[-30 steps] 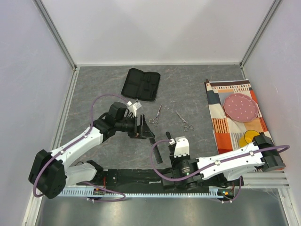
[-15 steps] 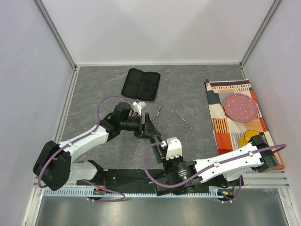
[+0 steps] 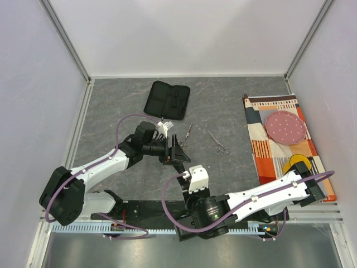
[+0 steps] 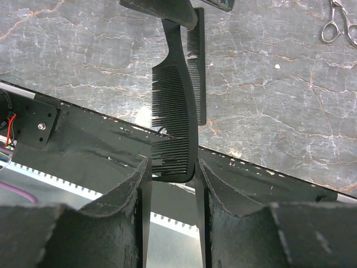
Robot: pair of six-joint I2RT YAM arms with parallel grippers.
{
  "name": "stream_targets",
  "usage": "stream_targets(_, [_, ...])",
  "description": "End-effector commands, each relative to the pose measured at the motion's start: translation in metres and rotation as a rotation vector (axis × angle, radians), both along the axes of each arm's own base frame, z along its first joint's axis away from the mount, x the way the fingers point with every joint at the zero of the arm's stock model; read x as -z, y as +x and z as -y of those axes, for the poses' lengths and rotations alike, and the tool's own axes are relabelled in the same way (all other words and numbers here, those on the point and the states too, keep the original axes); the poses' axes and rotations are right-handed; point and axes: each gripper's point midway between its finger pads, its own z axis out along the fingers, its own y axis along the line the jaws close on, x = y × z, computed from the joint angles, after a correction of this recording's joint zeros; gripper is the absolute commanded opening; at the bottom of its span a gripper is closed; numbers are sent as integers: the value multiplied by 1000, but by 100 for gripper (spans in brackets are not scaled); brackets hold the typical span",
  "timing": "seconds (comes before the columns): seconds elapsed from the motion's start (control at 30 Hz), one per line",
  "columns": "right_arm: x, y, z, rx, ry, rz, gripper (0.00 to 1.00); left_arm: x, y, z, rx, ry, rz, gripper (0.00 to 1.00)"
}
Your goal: Sort the hair-cutting tools
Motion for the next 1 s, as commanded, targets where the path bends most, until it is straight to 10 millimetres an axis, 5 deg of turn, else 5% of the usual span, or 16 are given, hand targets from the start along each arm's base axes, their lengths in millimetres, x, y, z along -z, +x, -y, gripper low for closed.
stream_targets(0.0, [-13,9,14,-1,-73,83,15,-7,-8,2,30,-33,-7,80])
stream_targets(0.97, [-10,-8,28,-40,-34,41,6,38,42,-40,-146,387,110,79])
